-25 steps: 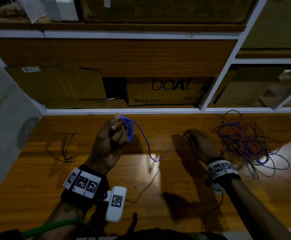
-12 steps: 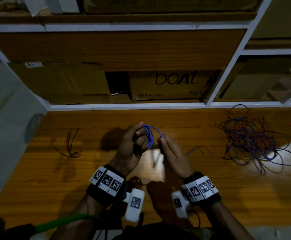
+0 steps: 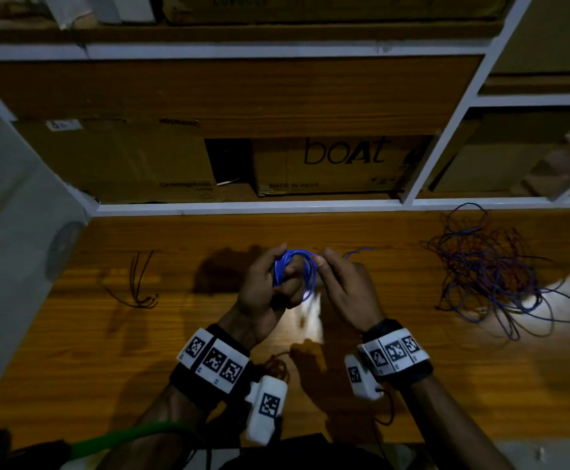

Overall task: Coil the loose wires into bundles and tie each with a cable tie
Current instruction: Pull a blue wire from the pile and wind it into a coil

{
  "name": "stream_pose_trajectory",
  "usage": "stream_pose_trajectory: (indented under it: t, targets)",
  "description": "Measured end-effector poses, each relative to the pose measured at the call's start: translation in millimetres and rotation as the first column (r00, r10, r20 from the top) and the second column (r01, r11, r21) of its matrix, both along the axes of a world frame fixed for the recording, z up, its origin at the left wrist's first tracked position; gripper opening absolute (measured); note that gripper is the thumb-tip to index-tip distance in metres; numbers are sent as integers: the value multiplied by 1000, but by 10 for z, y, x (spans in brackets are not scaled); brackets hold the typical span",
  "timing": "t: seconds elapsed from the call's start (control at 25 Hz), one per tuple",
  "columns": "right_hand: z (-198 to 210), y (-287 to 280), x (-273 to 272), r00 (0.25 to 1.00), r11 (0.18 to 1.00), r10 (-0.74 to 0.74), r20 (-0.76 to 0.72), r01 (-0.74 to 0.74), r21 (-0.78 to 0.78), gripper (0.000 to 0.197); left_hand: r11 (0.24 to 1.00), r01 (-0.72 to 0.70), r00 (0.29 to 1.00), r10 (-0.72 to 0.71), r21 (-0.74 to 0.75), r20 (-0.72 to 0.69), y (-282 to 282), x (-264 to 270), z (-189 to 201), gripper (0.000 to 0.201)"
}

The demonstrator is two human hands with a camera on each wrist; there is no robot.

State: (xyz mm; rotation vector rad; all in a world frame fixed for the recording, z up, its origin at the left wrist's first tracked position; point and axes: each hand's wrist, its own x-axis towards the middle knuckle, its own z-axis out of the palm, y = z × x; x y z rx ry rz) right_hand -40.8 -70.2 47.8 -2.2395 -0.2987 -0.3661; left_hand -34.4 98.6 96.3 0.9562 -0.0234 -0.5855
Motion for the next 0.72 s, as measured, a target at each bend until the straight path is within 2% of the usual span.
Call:
stream_pose_trajectory:
  t: [0.08,0.24,0.36,0.48,0.56,0.64,0.72]
  targets:
    - [-91,26,-12,999,999,26,-40,-28,-47,34,998,-55,998,55,-30,12,8,38,67,46]
    - [-301,-10,-174,992,994,28,-124,-41,-102,36,959,-140,986,158,-248,51,112,288,136,45]
    - [-328,-59,-406,978,978,119,-170,-145,-149,28,961,-162,980,183,-225,75,244,454,153,41]
    - [-239,-74,-592,975,950,160,-154,-195,-245,22,987,-159,981,161,-22,108,261,430,159,31]
    - [-160,-86,-640,980,923,162,-117,-192,-332,24,969,-147,973,106,200,203,235,383,118,34]
    - [-88,-113,-635,979,902,179,-96,-202,-382,22,896,-83,961,-44,436,273,249,383,23,43]
    - [12,-147,-590,984,861,171,-39,-169,-480,19,812,47,943,-229,582,243,285,405,-95,55]
